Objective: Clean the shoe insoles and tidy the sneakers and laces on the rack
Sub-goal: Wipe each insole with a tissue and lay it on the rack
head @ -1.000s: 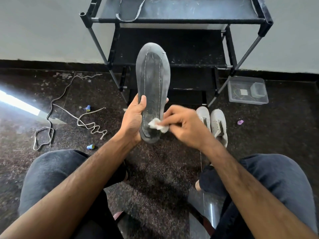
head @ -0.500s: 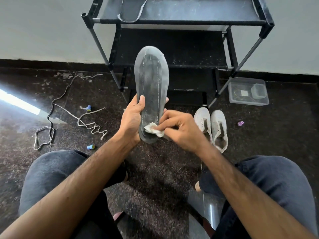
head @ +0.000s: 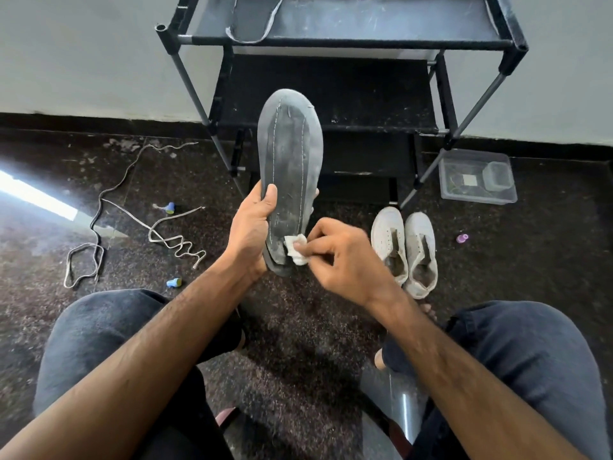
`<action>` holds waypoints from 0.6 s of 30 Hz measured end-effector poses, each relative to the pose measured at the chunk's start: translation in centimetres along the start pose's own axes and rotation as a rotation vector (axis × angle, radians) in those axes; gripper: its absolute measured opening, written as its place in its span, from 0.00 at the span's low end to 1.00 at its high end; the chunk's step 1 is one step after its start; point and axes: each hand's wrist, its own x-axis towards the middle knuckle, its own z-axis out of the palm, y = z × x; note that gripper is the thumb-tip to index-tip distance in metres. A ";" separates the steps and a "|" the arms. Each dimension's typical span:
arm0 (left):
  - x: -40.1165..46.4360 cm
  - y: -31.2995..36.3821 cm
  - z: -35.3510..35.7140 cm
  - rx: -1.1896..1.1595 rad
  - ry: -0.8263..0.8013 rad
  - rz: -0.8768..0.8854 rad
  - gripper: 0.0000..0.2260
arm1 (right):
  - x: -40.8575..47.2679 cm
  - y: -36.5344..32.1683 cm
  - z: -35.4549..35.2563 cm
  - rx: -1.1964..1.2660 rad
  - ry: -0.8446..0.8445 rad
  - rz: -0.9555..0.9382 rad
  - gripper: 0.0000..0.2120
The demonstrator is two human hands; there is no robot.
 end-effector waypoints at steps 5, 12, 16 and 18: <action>-0.5 -0.3 0.8 0.068 -0.067 0.023 0.14 | 2.4 0.7 -4.1 0.091 0.372 0.127 0.07; -0.9 -0.9 1.3 0.068 -0.072 -0.028 0.17 | 2.8 1.8 -1.9 -0.268 0.333 -0.061 0.14; -0.7 -0.5 0.8 -0.025 -0.042 -0.023 0.15 | 1.5 1.5 -0.1 -0.252 0.241 -0.073 0.12; -0.6 -0.5 0.6 -0.058 -0.049 -0.015 0.15 | 1.1 1.4 0.2 -0.165 0.236 -0.039 0.12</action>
